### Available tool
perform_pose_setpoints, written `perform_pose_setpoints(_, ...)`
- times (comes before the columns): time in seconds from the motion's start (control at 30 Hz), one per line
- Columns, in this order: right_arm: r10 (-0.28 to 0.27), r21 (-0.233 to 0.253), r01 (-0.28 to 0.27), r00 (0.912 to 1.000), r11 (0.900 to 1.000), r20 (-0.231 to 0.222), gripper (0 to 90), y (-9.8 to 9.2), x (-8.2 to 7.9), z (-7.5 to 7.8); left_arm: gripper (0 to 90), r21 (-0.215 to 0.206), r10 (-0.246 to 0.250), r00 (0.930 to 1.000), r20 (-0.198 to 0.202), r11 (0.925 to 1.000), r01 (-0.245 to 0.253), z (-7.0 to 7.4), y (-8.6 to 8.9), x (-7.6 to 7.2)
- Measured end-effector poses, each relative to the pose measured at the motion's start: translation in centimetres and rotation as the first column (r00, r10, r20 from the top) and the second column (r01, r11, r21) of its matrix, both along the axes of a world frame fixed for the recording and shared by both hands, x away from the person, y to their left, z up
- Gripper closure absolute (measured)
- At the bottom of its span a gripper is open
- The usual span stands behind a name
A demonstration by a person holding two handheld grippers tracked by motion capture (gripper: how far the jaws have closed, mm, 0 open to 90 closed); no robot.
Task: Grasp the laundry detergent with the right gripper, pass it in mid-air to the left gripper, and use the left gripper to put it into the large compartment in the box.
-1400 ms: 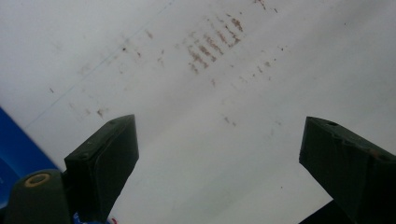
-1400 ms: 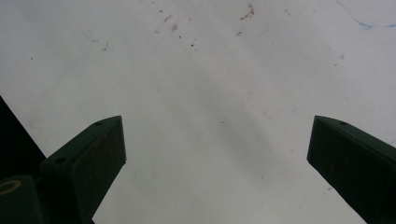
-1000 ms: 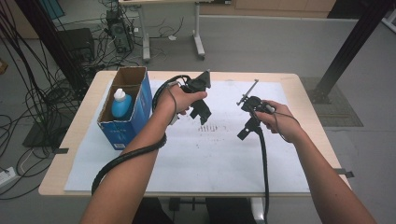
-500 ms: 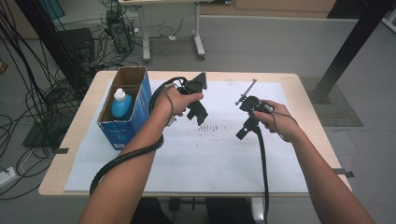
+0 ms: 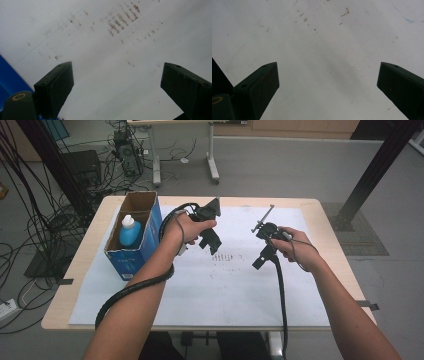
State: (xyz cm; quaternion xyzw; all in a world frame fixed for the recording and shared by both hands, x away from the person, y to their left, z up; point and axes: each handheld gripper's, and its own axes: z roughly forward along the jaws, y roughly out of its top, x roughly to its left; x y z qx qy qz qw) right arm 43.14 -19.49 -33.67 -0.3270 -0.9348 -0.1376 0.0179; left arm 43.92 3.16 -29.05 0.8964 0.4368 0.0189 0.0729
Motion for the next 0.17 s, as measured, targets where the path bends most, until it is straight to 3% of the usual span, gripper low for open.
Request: perform_pose_setpoints(0.17,-0.008,0.008,0.008,1.0,1.0,0.005,3.9,-0.22,-0.35,0.24,11.7,-0.004,-0.007,0.9999,0.007,1.0,0.007,0.17,-0.1,0.07)
